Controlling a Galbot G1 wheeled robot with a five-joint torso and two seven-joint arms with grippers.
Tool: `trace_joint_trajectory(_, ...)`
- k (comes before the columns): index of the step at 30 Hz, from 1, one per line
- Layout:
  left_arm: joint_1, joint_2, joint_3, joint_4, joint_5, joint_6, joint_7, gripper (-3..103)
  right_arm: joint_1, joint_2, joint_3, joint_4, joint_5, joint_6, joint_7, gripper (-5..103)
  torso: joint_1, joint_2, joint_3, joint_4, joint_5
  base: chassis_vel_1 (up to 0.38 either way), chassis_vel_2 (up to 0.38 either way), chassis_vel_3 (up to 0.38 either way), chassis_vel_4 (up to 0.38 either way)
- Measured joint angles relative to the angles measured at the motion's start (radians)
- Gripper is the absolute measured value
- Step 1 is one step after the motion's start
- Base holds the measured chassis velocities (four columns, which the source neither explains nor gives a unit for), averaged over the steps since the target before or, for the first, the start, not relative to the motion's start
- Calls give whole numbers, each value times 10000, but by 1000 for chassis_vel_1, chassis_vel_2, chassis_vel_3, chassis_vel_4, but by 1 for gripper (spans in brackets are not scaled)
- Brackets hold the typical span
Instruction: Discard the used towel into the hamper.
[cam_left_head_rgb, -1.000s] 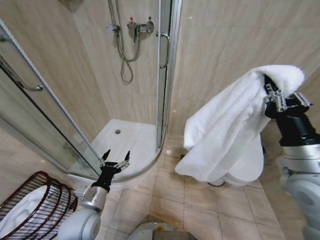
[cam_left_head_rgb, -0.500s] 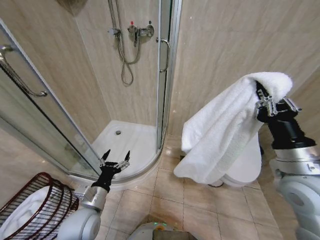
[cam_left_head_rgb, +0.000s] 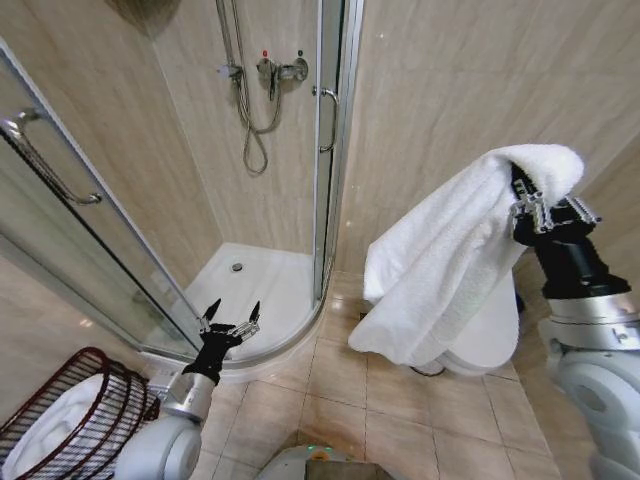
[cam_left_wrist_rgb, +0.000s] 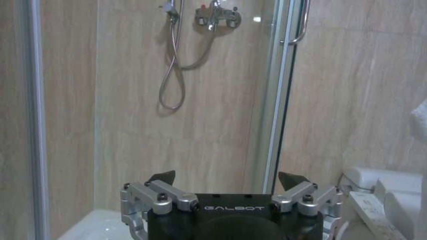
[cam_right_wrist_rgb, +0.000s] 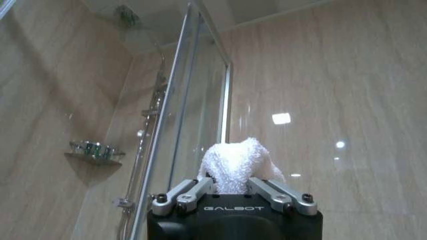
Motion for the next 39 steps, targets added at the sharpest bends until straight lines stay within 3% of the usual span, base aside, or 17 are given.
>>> trace_joint_trajectory(39, -1, 0, 0, 0, 0, 0, 0, 100, 164, -151, -213, 0, -166, 177, -128, 10, 813, 1857, 1046, 0, 0, 0, 0, 0, 0)
